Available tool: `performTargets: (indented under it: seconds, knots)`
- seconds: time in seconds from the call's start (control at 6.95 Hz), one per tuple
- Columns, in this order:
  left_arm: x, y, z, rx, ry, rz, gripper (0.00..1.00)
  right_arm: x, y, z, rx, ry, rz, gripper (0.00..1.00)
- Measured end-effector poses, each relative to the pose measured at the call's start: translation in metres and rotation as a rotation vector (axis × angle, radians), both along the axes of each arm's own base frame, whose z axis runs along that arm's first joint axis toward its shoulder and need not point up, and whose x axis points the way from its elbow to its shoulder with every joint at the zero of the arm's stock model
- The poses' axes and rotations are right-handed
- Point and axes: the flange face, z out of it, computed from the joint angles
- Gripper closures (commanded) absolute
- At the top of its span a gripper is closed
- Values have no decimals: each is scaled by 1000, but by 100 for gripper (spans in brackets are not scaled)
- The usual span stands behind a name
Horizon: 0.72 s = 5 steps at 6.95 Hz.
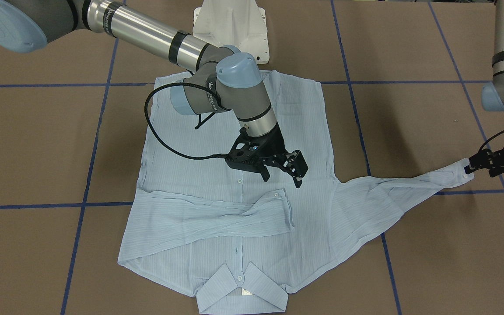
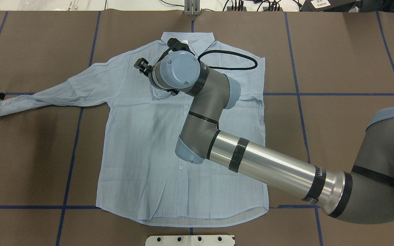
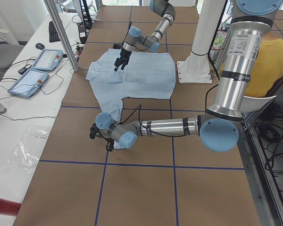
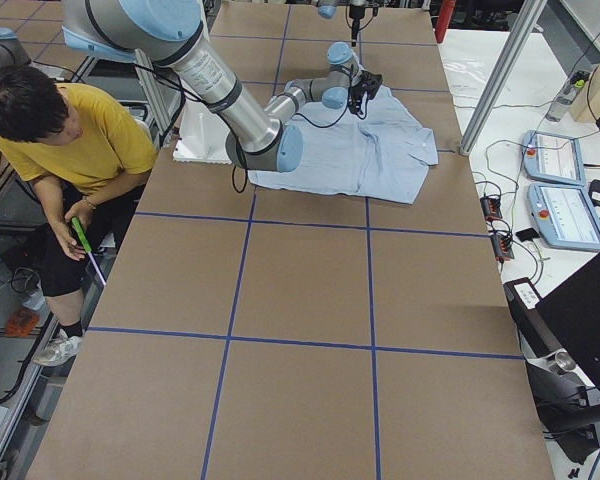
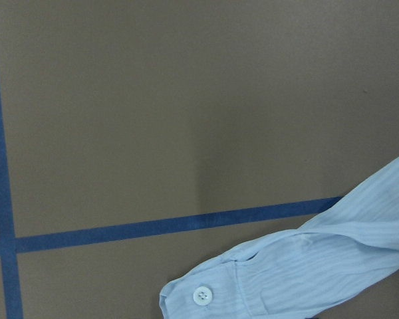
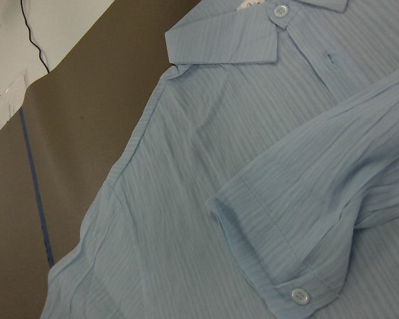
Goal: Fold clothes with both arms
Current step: 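Release the sleeve on the chest while the left gripper grasps the other cuff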
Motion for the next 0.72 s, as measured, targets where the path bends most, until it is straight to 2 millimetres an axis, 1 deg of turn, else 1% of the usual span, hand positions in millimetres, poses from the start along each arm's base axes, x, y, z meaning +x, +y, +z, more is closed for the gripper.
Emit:
performTargets:
  seconds: [0.14, 0.29, 0.43, 0.72]
  knots:
    - [2, -1, 13, -9, -1, 3, 25, -3, 4, 0, 3, 1, 2, 0]
    - [4, -1, 20, -17, 0, 5, 32, -6, 7, 0, 6, 2, 4, 0]
    - [6, -1, 22, -21, 1, 11, 41, -7, 8, -1, 8, 3, 7, 0]
    - [11, 1, 23, -23, 2, 21, 42, -9, 11, 0, 11, 5, 11, 0]
